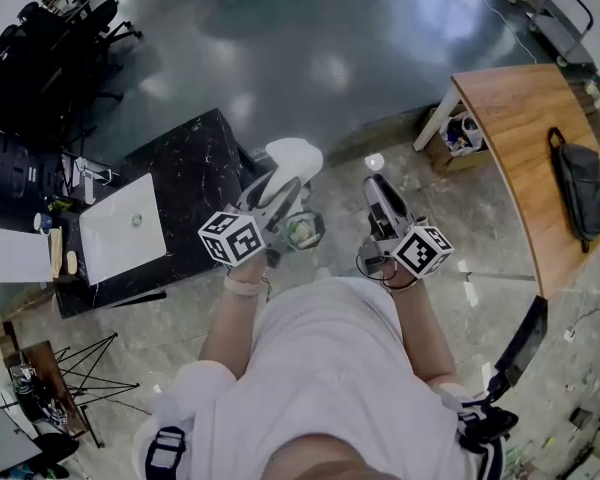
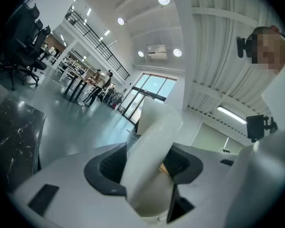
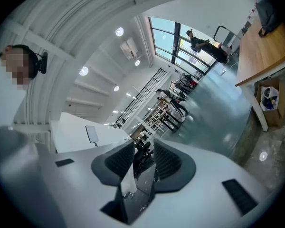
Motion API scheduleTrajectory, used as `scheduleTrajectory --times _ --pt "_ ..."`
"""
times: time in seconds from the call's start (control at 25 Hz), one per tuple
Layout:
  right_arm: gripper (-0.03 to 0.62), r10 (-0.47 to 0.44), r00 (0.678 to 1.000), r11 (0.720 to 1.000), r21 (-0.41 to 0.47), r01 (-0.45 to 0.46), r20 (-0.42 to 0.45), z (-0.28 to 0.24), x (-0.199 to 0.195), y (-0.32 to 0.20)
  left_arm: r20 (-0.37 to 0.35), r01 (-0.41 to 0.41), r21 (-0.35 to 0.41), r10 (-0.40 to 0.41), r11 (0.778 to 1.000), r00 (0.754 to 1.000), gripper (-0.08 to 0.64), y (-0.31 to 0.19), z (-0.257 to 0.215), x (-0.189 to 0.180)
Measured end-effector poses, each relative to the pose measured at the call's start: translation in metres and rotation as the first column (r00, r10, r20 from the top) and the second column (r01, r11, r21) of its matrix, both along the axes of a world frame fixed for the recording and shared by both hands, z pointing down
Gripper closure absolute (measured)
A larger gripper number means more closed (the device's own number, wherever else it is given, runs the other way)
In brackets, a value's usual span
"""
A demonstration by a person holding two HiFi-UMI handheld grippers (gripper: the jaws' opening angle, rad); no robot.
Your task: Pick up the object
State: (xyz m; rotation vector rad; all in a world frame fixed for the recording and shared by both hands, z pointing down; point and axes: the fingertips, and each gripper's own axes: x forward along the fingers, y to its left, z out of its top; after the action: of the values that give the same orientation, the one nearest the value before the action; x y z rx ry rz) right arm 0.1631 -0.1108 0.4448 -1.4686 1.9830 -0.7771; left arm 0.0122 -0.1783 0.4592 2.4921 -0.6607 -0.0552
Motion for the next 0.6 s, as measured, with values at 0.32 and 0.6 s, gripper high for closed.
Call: scheduleTrajectory --times 0.32,0.6 --pt "0.453 -0.009 1.000 1.000 -0.010 0.009 0.000 0.0037 -0.0049 -0.0019 -0.029 0.004 -0.028 -0.005 1.000 1.000 0.325 0.0014 0.0058 -0.0033" --pt "0.453 -0.018 1.000 1.000 -0.016 0.018 0.002 0.0048 -0.0052 -0.0066 -0.041 0.016 -0.040 -0.017 0.999 0.999 0.325 -0.0010 0.0076 -0.0055"
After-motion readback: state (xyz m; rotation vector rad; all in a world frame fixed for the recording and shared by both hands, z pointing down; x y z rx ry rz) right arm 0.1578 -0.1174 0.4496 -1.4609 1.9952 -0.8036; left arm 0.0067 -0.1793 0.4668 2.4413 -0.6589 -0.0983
